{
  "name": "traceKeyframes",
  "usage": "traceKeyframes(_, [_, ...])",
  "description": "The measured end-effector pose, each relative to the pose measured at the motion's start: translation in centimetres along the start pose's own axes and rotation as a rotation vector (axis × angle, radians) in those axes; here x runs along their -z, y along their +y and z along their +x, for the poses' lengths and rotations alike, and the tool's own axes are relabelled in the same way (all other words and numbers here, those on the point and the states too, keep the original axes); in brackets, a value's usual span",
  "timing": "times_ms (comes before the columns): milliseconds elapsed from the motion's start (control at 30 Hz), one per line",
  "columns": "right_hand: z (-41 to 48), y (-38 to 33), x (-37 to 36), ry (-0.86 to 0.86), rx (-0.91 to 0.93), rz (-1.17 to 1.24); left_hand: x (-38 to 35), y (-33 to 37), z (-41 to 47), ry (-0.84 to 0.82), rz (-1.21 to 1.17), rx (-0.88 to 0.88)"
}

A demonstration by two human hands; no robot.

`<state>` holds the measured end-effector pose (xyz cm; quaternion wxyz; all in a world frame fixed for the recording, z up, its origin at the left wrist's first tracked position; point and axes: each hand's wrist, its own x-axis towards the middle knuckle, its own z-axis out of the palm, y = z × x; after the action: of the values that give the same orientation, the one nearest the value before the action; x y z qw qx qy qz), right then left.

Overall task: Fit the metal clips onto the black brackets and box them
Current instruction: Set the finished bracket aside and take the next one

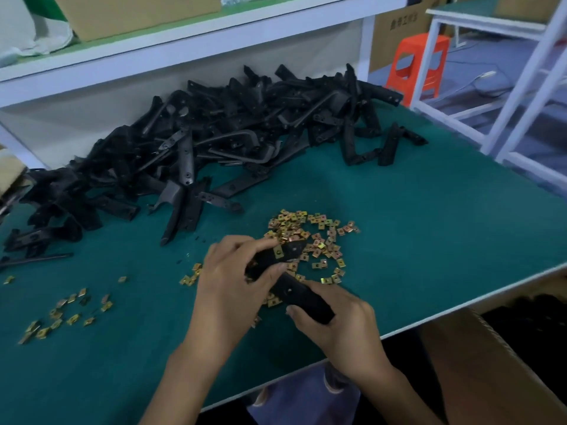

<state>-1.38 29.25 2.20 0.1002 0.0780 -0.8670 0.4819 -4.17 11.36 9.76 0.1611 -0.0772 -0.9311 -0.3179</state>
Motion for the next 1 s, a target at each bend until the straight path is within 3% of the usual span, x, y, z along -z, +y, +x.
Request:
traceKeyframes(133, [-2.3, 0.6, 1.8, 0.054, -0.123, -0.022, -2.1, 1.2, 0.3, 0.022, 0.195, -0.233])
traceKeyframes(267, [-7.5, 2.4, 4.9, 0.244, -0.227, -0.128, -6.4, 3.9, -0.1, -0.072, 0.068, -0.445])
traceKeyframes(400, [-13.2, 4.1, 7.5, 0.446, -0.296, -0.319, -10.9, 8.2, -2.3, -0.25, -0.026, -0.601])
traceKeyframes(533, [-17.7, 5.4, 9.4, 0.445, -0.441, -0.318, -13.4, 11.8, -4.5, -0.479, -0.088, -0.689])
traceKeyframes(667, [-20.7, 6.4, 9.8, 0.506, -0.569, -0.305, -14.5, 13.7, -5.7, -0.595, -0.132, -0.739])
traceKeyframes(833, [-21.9, 6.8, 10.4, 0.553, -0.601, -0.161, -15.1, 14.8, -6.4, -0.566, -0.115, -0.765])
traceKeyframes(1000, [-20.4, 8.1, 14.4, 0.748, -0.667, 0.165, -14.4, 15.1, -5.9, -0.354, -0.151, -0.715])
